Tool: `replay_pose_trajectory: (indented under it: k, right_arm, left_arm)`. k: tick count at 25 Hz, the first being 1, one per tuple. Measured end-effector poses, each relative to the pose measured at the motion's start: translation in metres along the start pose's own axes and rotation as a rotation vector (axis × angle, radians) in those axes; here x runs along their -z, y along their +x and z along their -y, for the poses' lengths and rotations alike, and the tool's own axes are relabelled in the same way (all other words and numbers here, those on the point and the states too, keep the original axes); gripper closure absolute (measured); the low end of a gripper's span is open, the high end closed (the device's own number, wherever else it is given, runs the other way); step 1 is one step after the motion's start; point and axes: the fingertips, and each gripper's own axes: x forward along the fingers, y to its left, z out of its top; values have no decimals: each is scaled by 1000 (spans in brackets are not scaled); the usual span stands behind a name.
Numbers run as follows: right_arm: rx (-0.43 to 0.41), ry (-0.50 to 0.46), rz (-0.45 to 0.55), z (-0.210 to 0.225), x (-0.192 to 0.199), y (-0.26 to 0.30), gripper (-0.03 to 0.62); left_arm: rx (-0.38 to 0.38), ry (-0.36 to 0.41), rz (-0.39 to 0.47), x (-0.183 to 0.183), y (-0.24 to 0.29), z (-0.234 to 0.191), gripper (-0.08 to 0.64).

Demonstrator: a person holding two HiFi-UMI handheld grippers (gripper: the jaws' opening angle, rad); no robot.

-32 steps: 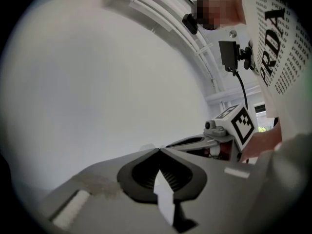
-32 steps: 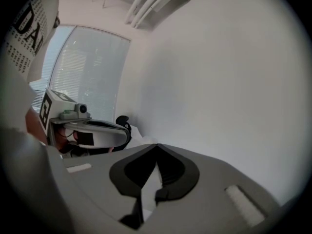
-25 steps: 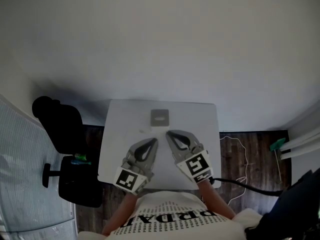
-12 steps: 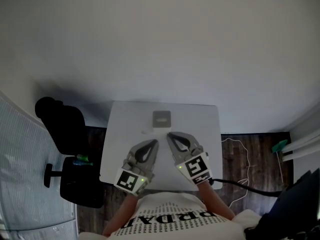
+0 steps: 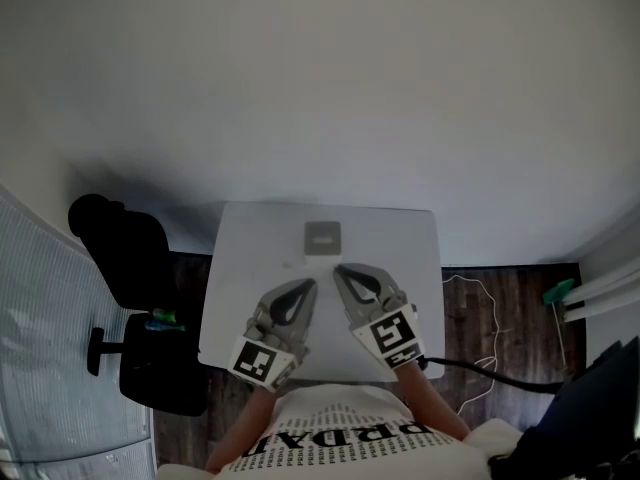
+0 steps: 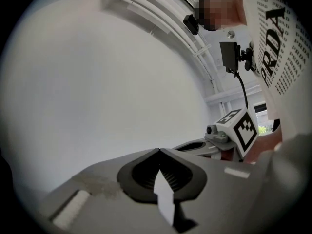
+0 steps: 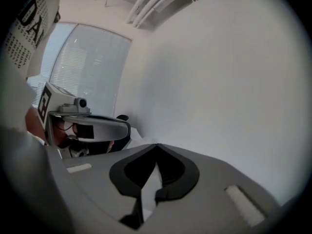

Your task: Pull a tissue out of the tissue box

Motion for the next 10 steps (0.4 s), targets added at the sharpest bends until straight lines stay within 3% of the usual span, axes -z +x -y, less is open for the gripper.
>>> replay_pose_trajectory:
  k: [10]
  right_arm:
    - [-5,-2,-6,7,4,4,584]
  left_arm:
    - [4,-13,0,3,9,0,569]
